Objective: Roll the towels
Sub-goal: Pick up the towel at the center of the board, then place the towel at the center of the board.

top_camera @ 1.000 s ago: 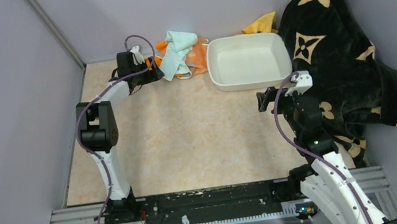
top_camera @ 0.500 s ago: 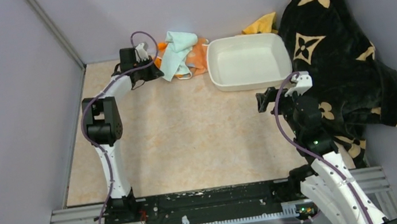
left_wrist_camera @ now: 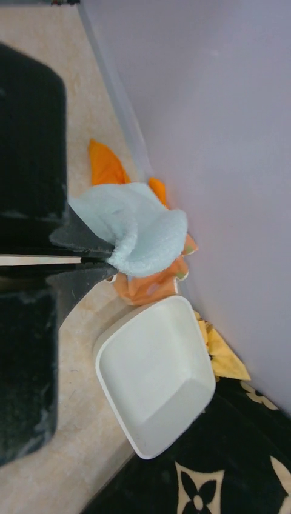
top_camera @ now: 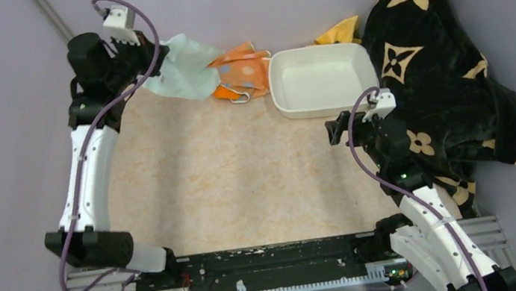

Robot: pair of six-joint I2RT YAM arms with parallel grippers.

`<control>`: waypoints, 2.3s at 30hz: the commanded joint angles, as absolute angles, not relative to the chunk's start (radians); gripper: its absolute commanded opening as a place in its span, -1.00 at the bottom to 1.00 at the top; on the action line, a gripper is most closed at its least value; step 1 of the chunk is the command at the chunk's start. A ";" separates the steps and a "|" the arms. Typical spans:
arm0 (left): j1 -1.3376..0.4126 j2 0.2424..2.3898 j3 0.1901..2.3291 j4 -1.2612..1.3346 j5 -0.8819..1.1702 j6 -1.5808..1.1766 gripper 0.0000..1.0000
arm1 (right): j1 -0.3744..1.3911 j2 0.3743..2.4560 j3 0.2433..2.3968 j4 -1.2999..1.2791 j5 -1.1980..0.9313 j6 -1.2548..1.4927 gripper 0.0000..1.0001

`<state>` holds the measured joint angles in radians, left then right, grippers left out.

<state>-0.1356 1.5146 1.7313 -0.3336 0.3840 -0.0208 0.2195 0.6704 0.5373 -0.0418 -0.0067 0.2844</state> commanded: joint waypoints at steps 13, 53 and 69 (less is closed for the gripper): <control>-0.365 1.311 1.633 -0.508 0.480 -0.032 -1.00 | 0.216 0.780 0.611 0.113 -0.350 0.343 0.89; -0.255 0.985 0.857 -0.494 -0.172 -0.361 0.28 | 0.237 1.187 0.733 -0.052 -0.350 0.314 0.65; -0.087 0.943 0.609 -0.395 -0.012 -0.539 0.52 | 0.389 1.628 0.920 -0.085 -0.028 0.381 -0.11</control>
